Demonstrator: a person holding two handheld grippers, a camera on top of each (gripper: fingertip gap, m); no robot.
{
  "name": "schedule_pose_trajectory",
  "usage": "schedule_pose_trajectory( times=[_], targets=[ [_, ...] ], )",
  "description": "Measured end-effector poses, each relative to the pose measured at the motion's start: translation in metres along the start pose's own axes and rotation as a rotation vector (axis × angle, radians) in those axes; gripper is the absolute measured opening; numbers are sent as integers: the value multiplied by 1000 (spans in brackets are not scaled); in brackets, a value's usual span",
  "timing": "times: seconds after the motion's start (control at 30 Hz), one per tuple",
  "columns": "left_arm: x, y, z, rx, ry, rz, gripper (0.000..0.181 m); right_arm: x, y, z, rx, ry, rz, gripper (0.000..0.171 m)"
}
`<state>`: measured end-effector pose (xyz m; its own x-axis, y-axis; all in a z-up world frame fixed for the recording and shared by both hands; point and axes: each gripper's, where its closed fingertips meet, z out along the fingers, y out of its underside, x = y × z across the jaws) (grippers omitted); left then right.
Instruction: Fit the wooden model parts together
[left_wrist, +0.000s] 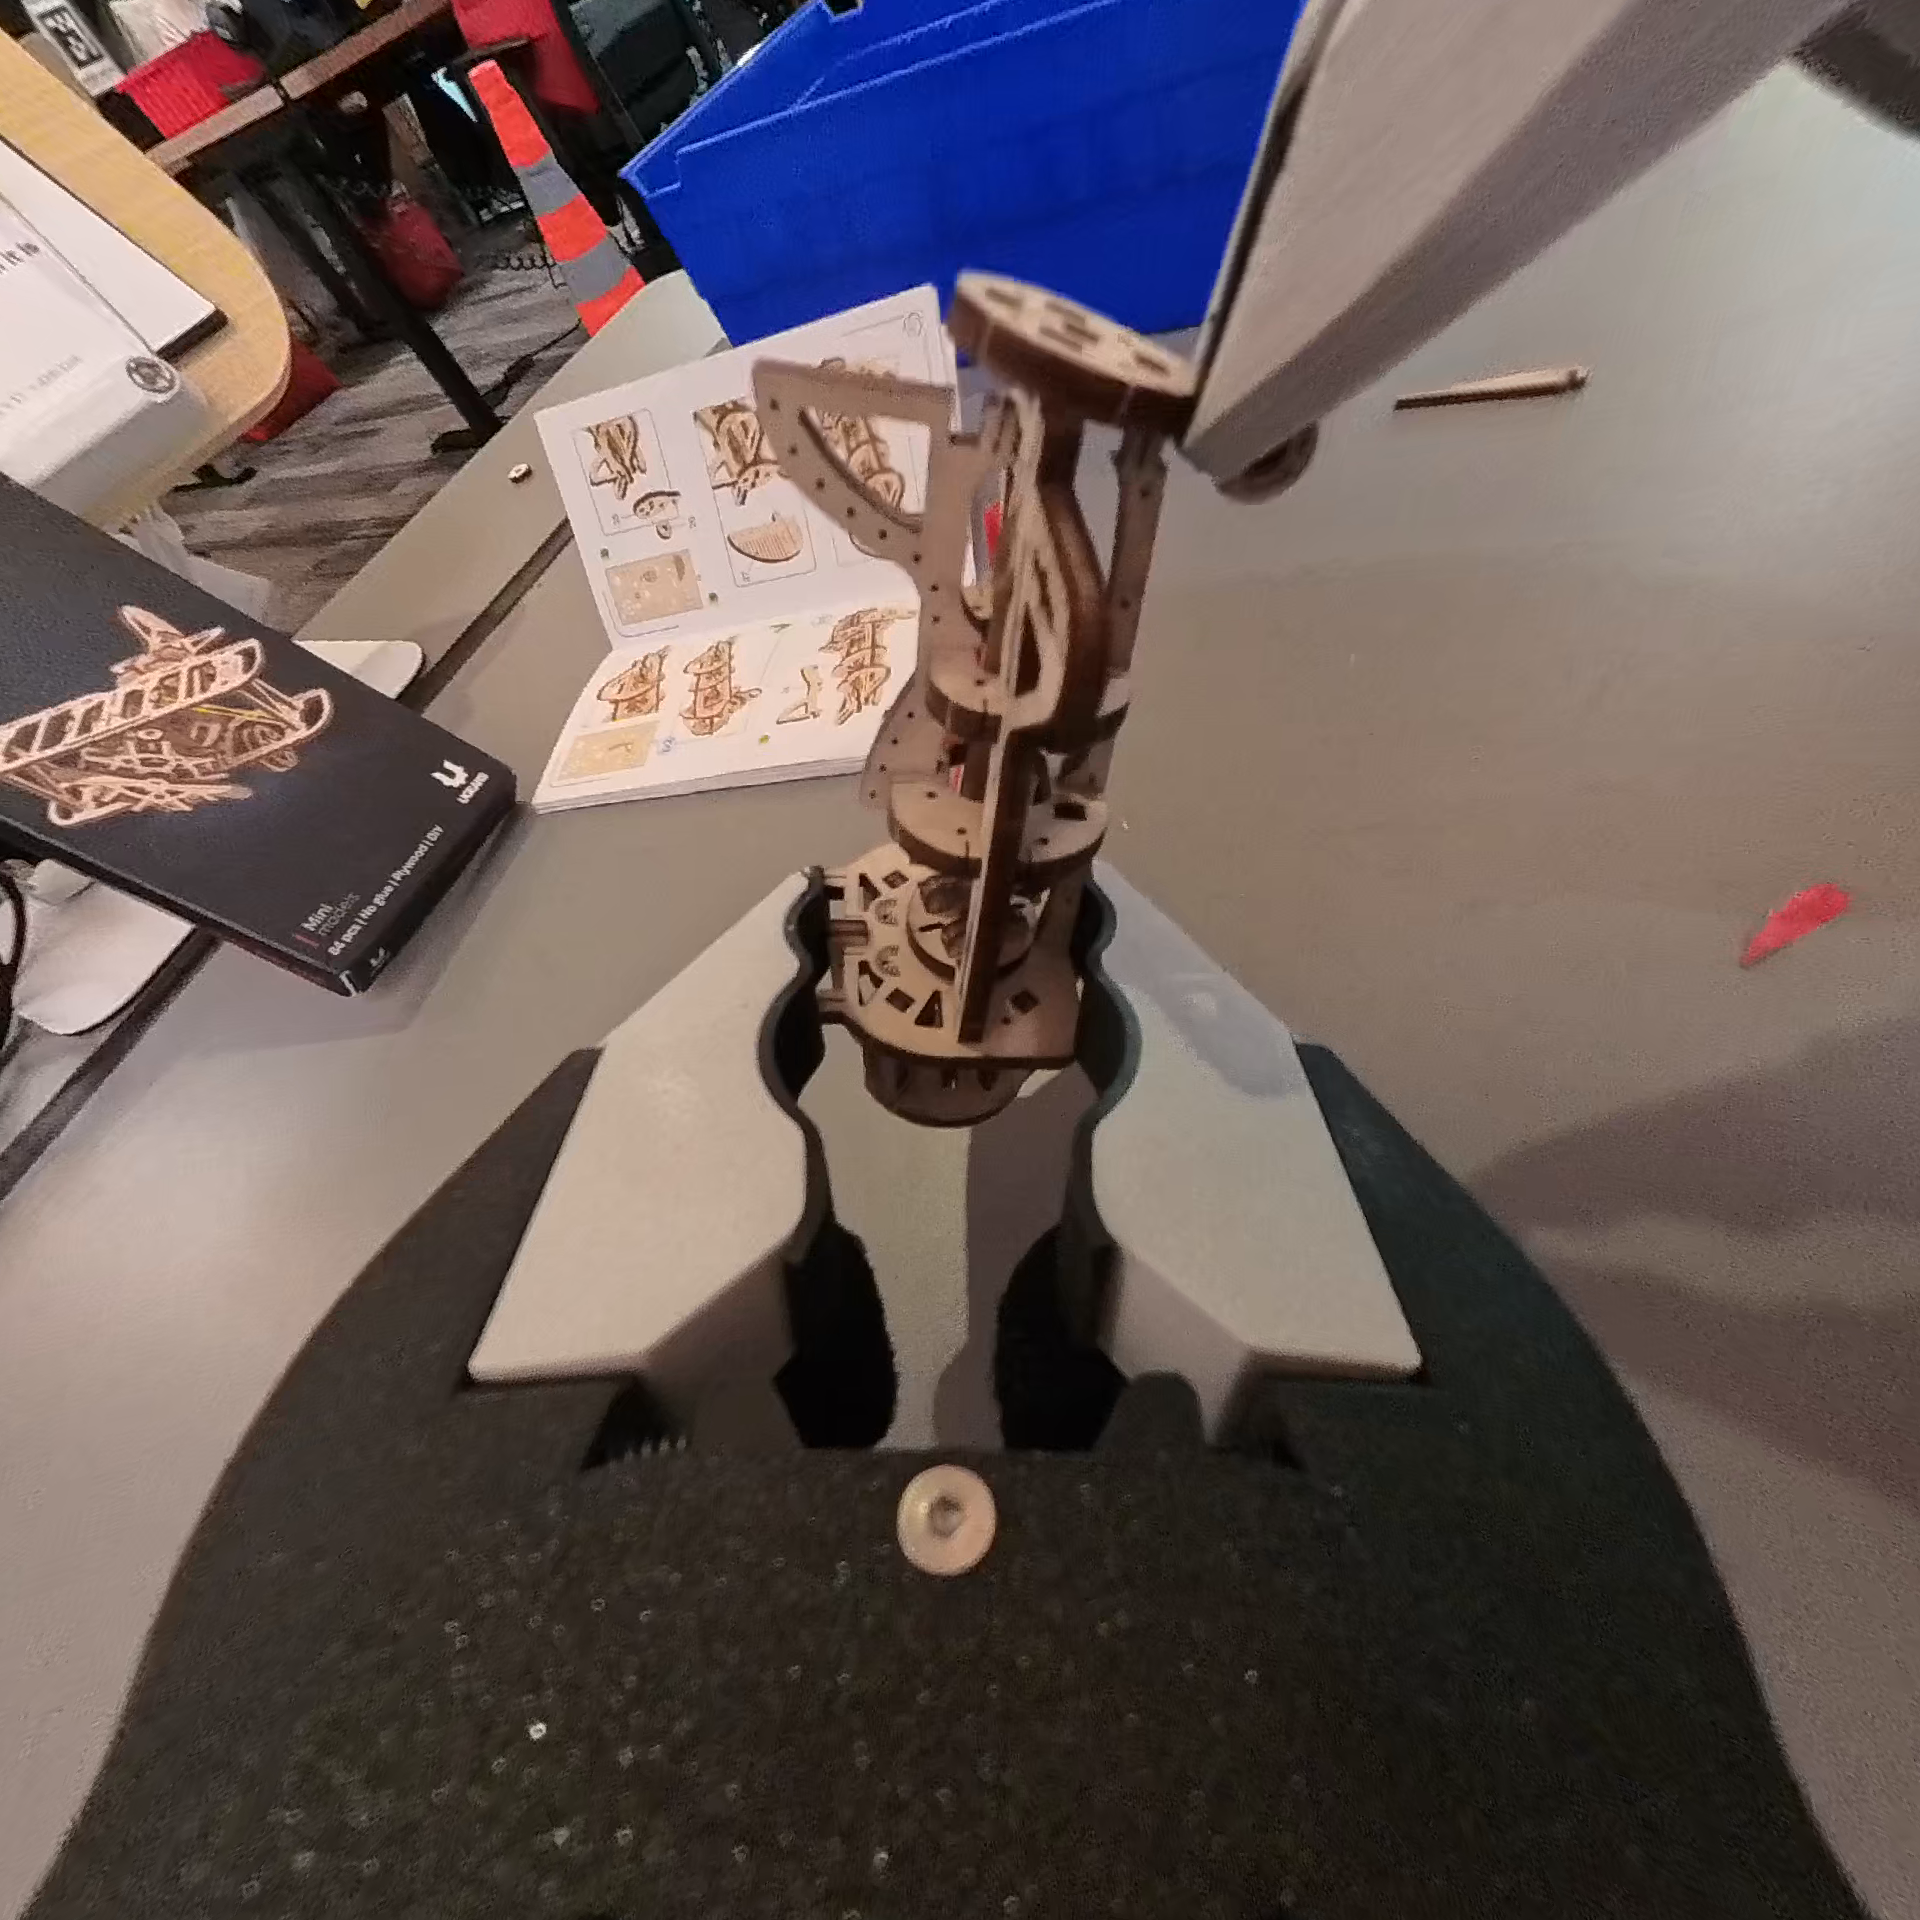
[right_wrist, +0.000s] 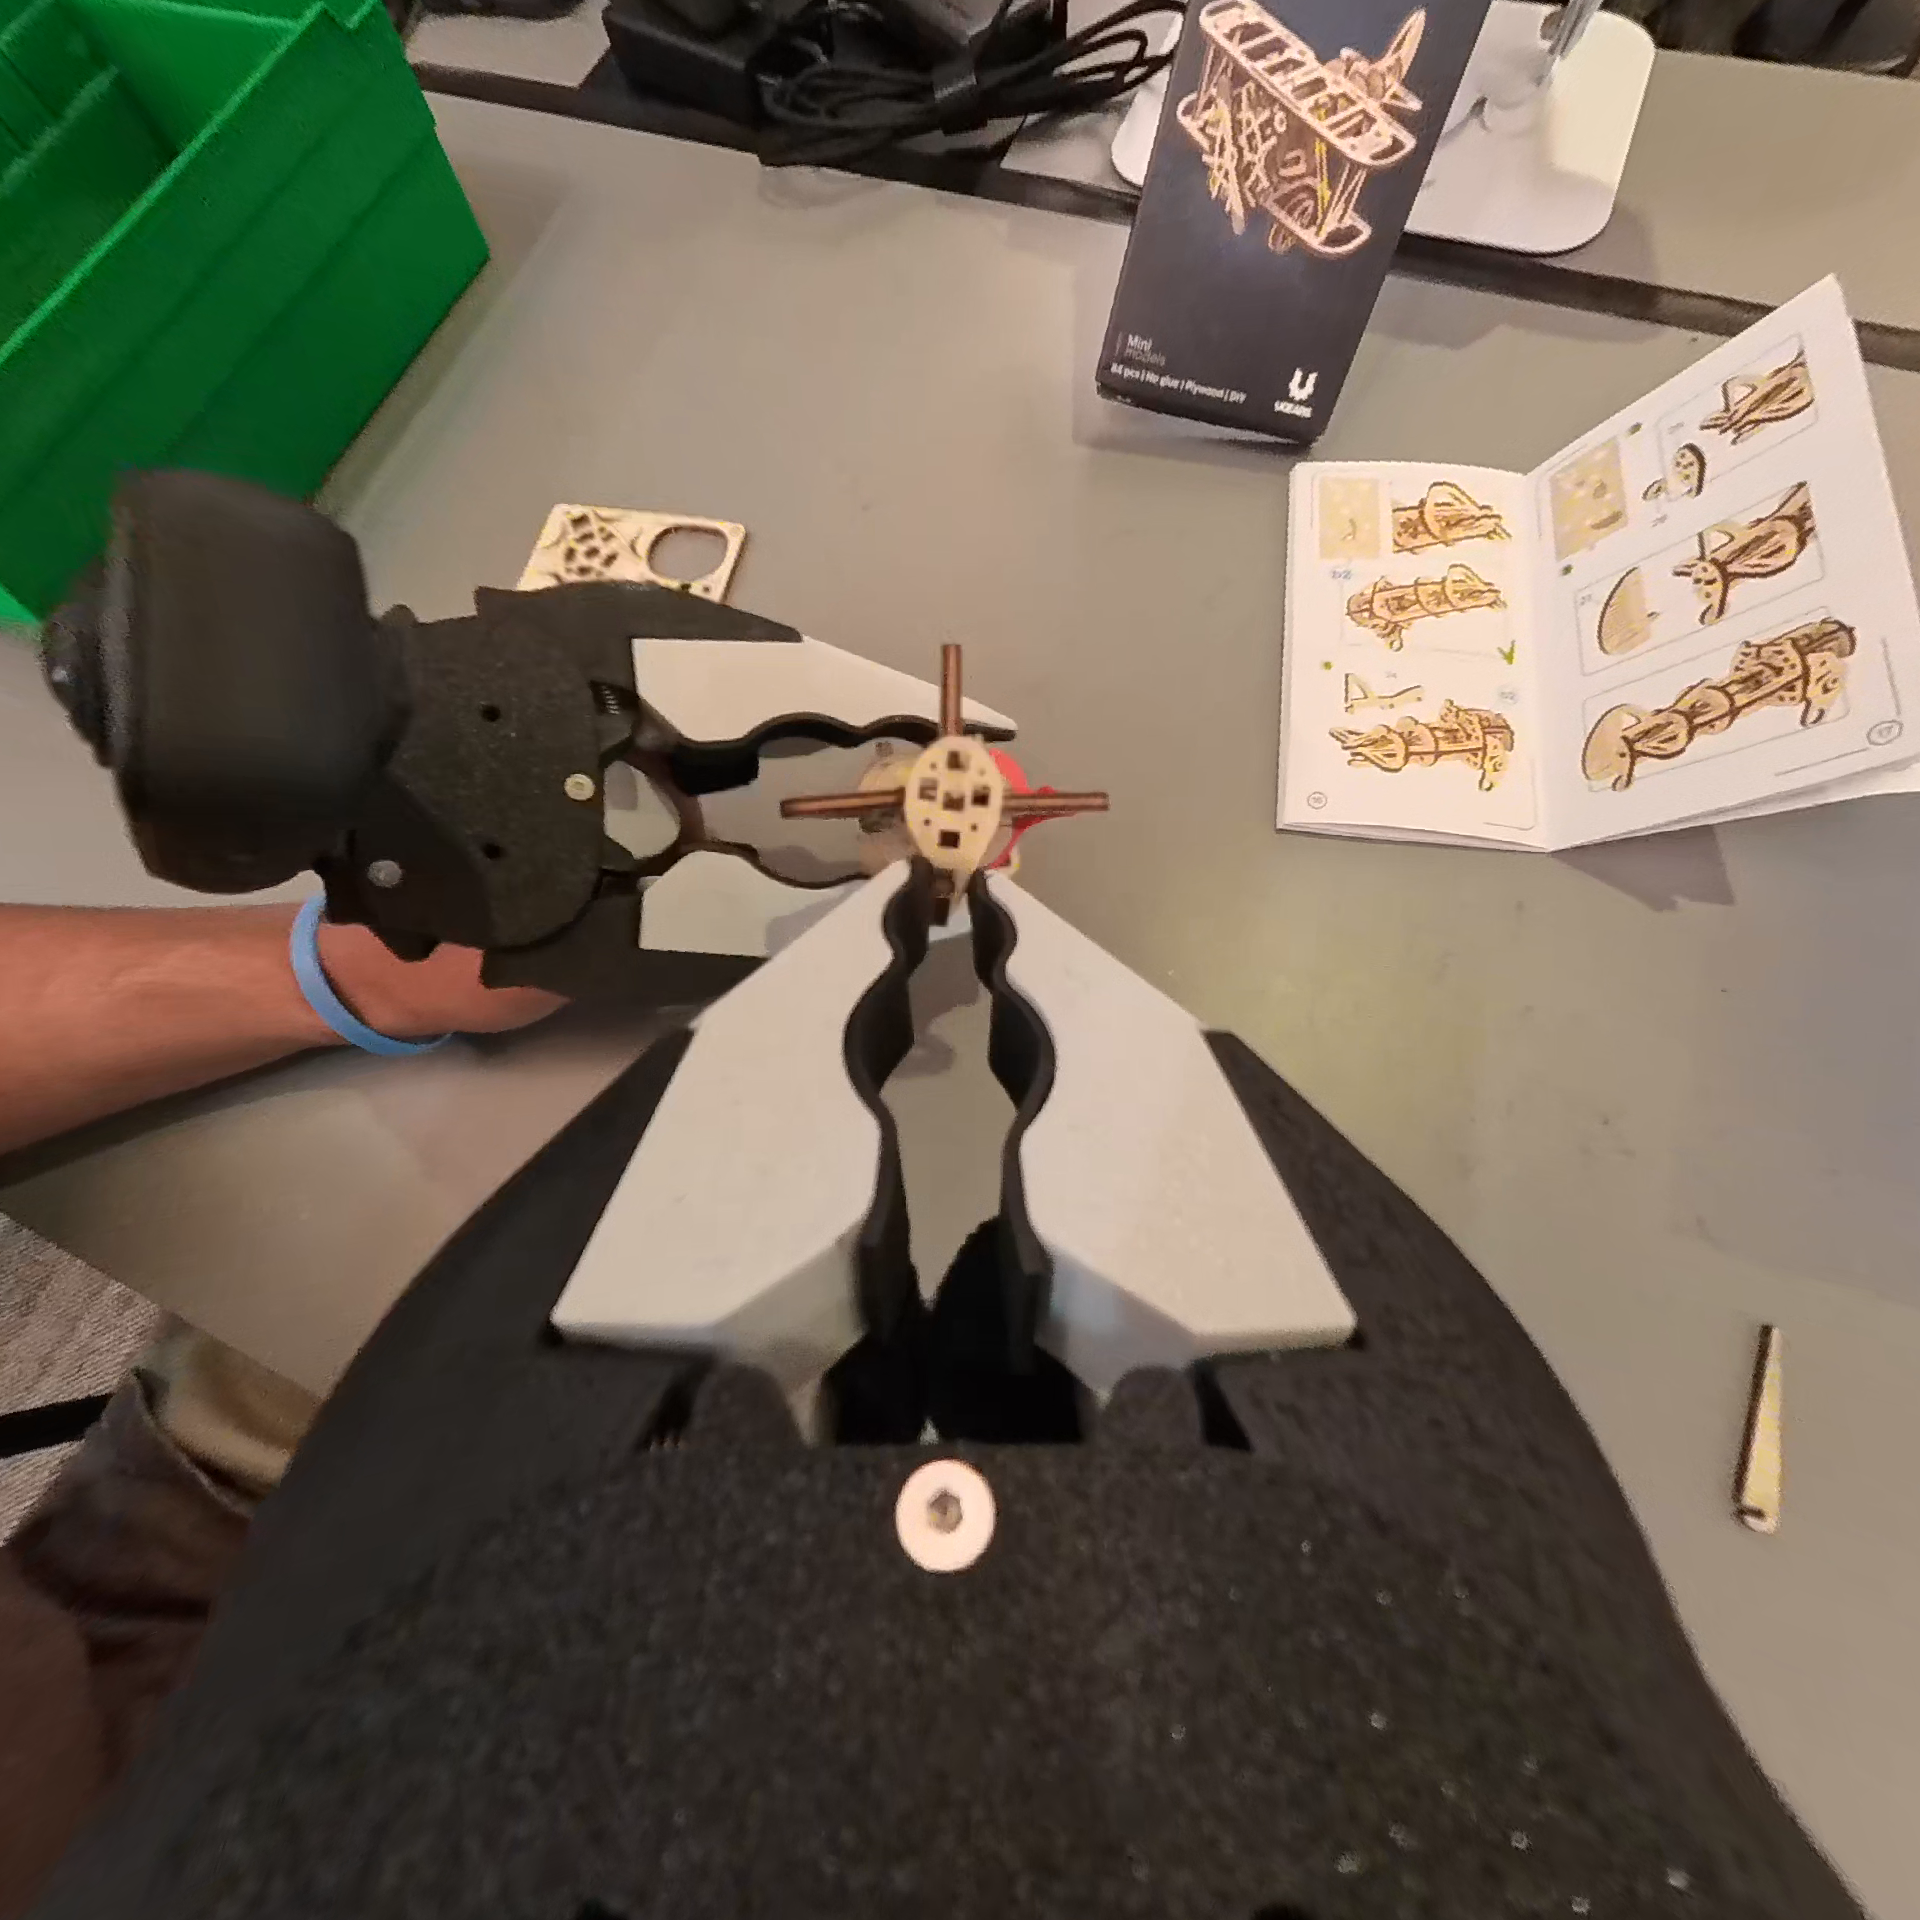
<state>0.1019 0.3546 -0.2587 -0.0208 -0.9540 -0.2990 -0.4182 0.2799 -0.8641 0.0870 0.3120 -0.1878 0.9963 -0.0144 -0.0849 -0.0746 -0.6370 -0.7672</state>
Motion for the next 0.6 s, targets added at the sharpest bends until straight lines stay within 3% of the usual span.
schedule_pose_trajectory(
  times=[0.6],
  targets=[
    [1,3,2,-24,-19,39,43,-4,8,0,-152,-19,-48,6]
  ],
)
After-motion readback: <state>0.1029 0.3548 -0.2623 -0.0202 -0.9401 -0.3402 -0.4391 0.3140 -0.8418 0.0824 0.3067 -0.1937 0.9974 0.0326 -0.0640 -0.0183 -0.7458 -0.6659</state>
